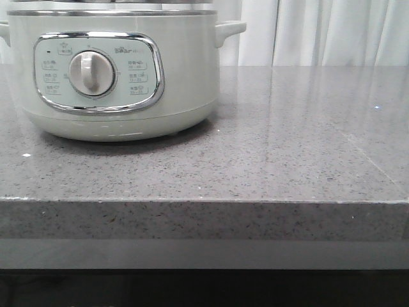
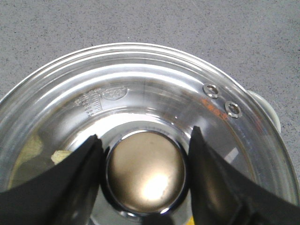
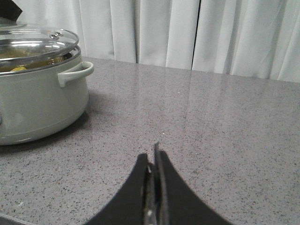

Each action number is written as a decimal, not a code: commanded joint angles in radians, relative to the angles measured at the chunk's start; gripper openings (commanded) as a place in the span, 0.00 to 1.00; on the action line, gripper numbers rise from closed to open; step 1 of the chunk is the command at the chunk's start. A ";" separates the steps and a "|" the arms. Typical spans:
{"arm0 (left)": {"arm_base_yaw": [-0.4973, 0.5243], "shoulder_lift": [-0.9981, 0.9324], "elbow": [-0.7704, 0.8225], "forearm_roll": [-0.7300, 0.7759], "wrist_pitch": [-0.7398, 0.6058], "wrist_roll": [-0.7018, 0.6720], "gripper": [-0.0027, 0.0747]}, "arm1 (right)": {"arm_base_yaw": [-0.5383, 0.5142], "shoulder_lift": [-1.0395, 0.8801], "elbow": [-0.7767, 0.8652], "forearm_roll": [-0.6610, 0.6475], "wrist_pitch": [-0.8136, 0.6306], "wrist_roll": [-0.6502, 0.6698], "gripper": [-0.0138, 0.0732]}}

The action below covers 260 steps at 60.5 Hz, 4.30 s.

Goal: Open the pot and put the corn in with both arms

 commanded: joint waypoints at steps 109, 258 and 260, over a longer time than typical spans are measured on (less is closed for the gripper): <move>-0.001 -0.417 0.266 -0.023 -0.242 -0.001 0.01 | -0.001 0.010 -0.023 -0.003 -0.057 -0.012 0.08; 0.392 -1.699 1.808 0.170 -0.820 -0.193 0.01 | -0.002 0.010 -0.023 -0.003 -0.053 -0.012 0.08; 0.394 -1.699 1.811 0.170 -0.823 -0.193 0.01 | -0.002 0.010 -0.023 -0.003 -0.053 -0.012 0.08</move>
